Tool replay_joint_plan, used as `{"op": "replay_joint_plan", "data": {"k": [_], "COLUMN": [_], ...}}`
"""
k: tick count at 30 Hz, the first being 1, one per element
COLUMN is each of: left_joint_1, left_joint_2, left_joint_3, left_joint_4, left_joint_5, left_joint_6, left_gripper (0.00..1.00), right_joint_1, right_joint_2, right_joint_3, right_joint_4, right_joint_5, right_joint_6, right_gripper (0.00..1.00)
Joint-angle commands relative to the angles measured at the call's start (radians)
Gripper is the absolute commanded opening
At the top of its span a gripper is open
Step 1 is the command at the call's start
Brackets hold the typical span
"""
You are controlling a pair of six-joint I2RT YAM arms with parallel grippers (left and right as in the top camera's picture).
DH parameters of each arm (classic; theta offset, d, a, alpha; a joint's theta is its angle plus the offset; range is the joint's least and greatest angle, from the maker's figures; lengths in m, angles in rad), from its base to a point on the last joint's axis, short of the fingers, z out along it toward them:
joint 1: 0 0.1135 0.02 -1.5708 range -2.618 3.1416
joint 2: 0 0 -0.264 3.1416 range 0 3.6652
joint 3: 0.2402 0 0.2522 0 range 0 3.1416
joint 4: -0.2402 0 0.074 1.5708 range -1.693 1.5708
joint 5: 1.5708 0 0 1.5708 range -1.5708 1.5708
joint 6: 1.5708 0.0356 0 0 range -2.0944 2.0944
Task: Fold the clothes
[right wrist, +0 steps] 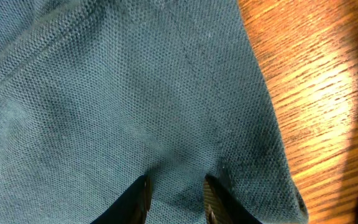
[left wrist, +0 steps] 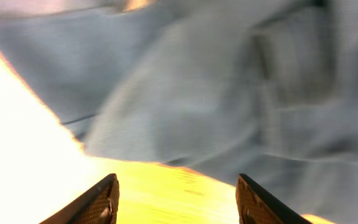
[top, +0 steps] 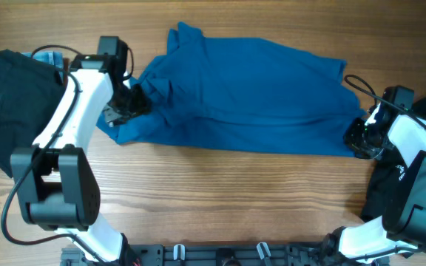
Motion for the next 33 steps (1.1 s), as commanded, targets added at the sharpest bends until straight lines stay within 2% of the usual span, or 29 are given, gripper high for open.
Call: {"op": "replay_joint_plan", "data": {"k": [1,8,12,16,18,19,20,23,26,33], "left_joint_1": [0.086,0.187,0.198,0.198,0.198,0.198,0.198,0.198,0.212,0.341], "left_joint_2": [-0.011,-0.008,-0.008,-0.008,-0.008,-0.008,-0.008,-0.009,-0.011,-0.032], "left_joint_3": [0.009,-0.048,-0.157,-0.243,-0.290,-0.303,-0.314,-0.314,-0.312,-0.311], "left_joint_4": [-0.001,0.073,0.159,0.249,0.293,0.303,0.307,0.300,0.288,0.195], "left_joint_5": [-0.085,-0.012,-0.003,-0.002,-0.001,-0.001,-0.002,-0.003,-0.055,-0.055], "left_joint_6": [-0.031,-0.050,-0.050,-0.050,-0.051,-0.050,-0.050,-0.050,-0.051,-0.110], "left_gripper": [0.65,0.79,0.85,0.83,0.78,0.71,0.60,0.04,0.04,0.04], "right_joint_1": [0.001,0.001,0.001,0.001,0.001,0.001,0.001,0.001,0.001,0.001], "right_joint_2": [0.013,0.013,0.013,0.013,0.013,0.013,0.013,0.013,0.013,0.013], "right_joint_3": [-0.009,-0.009,-0.009,-0.009,-0.009,-0.009,-0.009,-0.009,-0.009,-0.009], "right_joint_4": [0.006,0.006,0.006,0.007,0.008,0.008,0.008,0.008,0.006,0.005], "right_joint_5": [-0.013,-0.013,-0.013,-0.013,-0.013,-0.013,-0.013,-0.013,-0.012,-0.009], "right_joint_6": [0.005,0.005,0.005,0.005,0.005,0.005,0.005,0.005,0.005,0.005], "right_gripper": [0.33,0.33,0.33,0.33,0.33,0.33,0.33,0.33,0.33,0.33]}}
